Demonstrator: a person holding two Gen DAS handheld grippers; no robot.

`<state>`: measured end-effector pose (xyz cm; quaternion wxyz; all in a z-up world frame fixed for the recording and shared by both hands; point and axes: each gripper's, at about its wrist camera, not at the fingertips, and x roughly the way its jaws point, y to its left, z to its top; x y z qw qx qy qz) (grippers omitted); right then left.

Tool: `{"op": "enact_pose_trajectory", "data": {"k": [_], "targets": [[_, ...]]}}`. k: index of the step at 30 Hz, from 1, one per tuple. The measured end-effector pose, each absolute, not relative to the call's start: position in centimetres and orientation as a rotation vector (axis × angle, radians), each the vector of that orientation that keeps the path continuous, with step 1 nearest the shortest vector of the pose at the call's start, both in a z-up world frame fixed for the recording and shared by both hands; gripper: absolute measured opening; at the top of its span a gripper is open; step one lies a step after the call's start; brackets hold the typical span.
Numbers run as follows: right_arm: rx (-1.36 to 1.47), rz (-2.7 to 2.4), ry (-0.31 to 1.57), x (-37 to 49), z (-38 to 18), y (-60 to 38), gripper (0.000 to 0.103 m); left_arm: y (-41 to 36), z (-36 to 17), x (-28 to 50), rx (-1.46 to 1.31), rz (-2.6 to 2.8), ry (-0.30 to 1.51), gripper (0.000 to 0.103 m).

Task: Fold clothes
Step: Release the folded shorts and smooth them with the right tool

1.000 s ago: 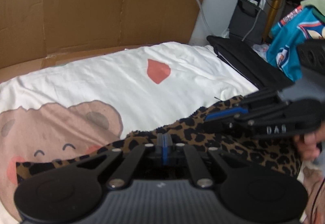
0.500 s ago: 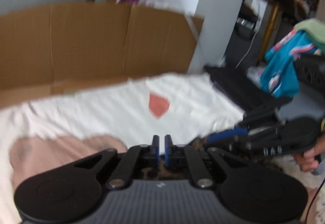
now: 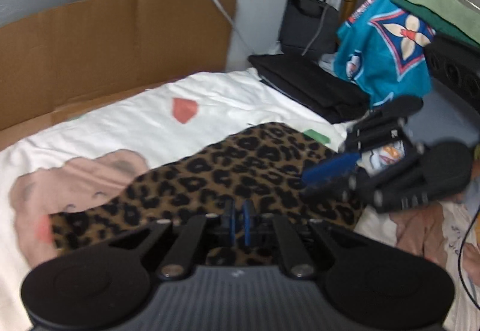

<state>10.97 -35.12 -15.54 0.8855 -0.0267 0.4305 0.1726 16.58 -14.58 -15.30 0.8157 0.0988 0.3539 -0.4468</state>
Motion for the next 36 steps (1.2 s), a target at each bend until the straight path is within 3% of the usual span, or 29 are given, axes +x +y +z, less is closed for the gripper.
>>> {"op": "enact_pose_trajectory", "data": {"k": [9,12,23,36], "targets": [[-0.114,0.345,0.919,8.1,-17.1,-35.7,0.029,-18.5,-17.6,18.4,0.253,-0.944,0.782,0.01],[-0.134,0.34,0.926,7.2,-17.7,-35.9,0.03,-18.8,-18.9,19.6,0.239,-0.914,0.839,0.003],[-0.206,0.323,0.954,3.7,-19.6,-36.6,0.03,-19.2,-19.9,20.6,0.271,-0.92,0.869,0.003],[-0.087,0.174,1.069,2.5,-18.8,-42.9,0.032,-19.4,-19.6,20.3,0.268,-0.893,0.859,0.003]]}}
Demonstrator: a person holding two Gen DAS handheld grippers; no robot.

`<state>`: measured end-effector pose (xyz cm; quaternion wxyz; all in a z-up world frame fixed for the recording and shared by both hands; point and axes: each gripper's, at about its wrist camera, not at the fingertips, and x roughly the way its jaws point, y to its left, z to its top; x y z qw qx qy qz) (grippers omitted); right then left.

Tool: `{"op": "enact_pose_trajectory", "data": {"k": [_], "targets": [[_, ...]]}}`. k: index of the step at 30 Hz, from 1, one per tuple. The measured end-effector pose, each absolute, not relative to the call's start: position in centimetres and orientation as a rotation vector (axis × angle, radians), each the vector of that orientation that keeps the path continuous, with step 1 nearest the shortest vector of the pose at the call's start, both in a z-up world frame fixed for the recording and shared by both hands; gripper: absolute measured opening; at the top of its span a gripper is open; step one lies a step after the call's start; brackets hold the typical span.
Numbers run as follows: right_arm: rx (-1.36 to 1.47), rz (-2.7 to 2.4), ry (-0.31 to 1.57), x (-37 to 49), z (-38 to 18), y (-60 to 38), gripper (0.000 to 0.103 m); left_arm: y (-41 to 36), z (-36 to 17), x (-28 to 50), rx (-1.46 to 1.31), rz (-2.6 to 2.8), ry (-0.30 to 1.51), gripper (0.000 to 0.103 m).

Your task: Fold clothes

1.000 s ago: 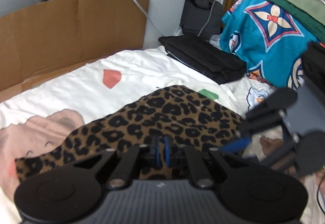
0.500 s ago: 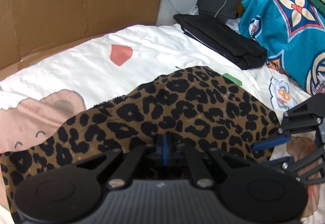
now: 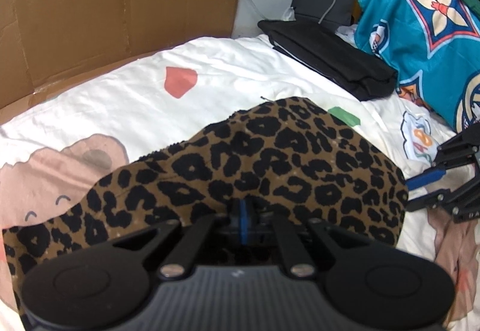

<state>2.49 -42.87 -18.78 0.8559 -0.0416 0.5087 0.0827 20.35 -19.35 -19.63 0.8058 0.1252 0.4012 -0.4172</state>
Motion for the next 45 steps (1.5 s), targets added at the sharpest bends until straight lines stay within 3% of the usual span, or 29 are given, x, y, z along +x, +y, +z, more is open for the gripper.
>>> {"op": "enact_pose_trajectory", "data": {"k": [14,19,30,41,45], "targets": [[0.003,0.273,1.006,7.3,-17.4,-40.1,0.032,-17.1,-15.8,14.7,0.242,-0.874,0.739,0.007],[0.035,0.309,0.982,9.0,-16.9,-39.0,0.033,-17.7,-16.2,12.0,0.242,-0.904,0.722,0.022],[0.044,0.355,0.996,11.8,-17.8,-36.9,0.035,-16.6,-19.0,10.0,0.383,-0.882,0.729,0.039],[0.022,0.357,1.009,12.1,-18.5,-36.2,0.037,-9.4,-19.8,10.9,0.387,-0.787,0.77,0.039],[0.014,0.358,1.013,12.1,-18.8,-36.6,0.038,-8.2,-19.9,11.5,0.371,-0.75,0.794,0.046]]}}
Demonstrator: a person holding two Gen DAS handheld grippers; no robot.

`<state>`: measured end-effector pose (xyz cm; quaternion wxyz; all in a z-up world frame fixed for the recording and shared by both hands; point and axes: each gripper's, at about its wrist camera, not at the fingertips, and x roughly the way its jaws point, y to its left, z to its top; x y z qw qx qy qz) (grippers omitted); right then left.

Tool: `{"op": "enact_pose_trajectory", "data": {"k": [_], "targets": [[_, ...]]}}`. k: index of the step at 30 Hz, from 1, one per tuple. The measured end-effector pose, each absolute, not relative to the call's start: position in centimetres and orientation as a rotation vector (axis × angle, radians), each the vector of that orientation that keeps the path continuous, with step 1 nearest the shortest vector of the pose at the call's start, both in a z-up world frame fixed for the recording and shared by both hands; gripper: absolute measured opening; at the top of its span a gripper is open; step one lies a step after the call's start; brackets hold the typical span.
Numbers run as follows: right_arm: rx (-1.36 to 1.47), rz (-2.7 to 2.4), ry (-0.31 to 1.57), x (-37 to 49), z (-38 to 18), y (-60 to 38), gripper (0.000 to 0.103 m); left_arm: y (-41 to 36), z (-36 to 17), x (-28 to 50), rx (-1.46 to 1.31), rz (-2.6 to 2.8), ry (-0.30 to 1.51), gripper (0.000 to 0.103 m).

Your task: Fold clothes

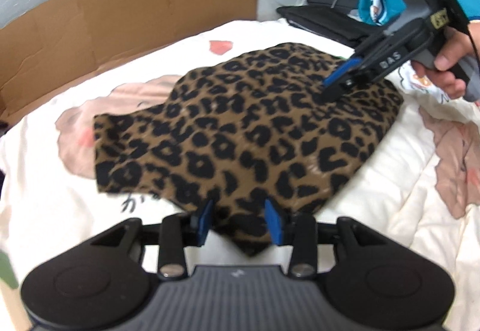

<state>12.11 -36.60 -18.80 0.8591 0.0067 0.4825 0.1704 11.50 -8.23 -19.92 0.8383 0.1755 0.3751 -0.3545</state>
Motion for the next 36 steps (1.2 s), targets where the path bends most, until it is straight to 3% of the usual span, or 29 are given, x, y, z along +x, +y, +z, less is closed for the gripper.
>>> {"op": "enact_pose_trajectory", "data": {"k": [3,22,36], "targets": [[0.021,0.352,1.015,12.1,-18.7,-36.8,0.038,-7.3,-19.8,12.0,0.329,-0.73,0.819,0.05],[0.204,0.241,1.026,6.9,-18.1,-40.7,0.038,-4.1,-15.4,11.2,0.213,-0.61,0.825,0.047],[0.387,0.175,1.048,2.2,-18.6,-43.8,0.039,-5.8,-17.0,10.1,0.126,-0.678,0.9,0.044]]}}
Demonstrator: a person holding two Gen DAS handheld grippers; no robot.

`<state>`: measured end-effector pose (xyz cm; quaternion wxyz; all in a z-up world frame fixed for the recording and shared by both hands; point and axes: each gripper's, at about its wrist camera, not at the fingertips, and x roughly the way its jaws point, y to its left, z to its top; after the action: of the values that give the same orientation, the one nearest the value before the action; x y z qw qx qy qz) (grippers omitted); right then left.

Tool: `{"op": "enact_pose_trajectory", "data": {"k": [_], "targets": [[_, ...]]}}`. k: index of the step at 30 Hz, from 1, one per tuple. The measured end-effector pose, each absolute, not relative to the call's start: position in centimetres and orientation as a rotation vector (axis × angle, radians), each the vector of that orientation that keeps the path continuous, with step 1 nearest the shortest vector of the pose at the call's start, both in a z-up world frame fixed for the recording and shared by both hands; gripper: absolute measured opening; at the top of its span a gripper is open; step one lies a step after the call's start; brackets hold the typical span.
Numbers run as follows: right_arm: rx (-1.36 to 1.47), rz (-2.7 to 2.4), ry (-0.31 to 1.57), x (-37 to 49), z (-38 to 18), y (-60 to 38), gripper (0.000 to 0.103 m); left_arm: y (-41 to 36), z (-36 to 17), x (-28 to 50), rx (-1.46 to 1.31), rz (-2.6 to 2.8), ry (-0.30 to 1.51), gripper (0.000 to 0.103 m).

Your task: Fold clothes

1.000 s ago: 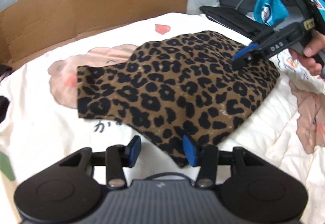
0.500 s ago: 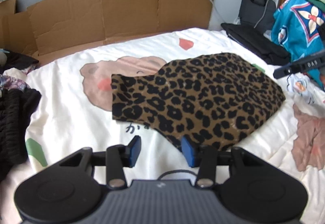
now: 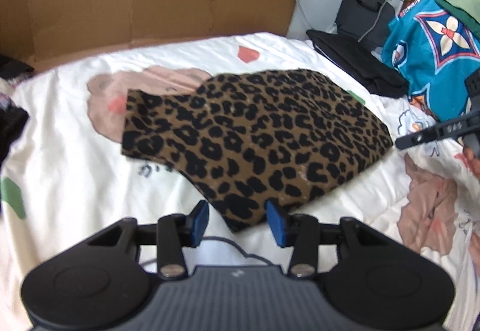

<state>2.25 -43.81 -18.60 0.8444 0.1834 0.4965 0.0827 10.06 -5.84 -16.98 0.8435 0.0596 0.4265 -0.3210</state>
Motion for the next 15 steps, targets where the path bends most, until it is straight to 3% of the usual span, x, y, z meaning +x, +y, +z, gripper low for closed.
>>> {"op": "enact_pose_trajectory", "data": {"k": [9,12,15], "targets": [[0.623,0.121,1.054,1.4,-20.8,-45.5,0.039,-6.4,-18.5,10.5,0.062,-0.681,0.945,0.044],[0.743,0.074,1.038,1.3,-21.7,-46.3,0.047,-6.2,-18.8,10.8,0.04,-0.683,0.957,0.044],[0.852,0.034,1.021,1.1,-22.5,-46.9,0.047,-6.2,-19.0,10.9,0.037,-0.687,0.964,0.044]]}}
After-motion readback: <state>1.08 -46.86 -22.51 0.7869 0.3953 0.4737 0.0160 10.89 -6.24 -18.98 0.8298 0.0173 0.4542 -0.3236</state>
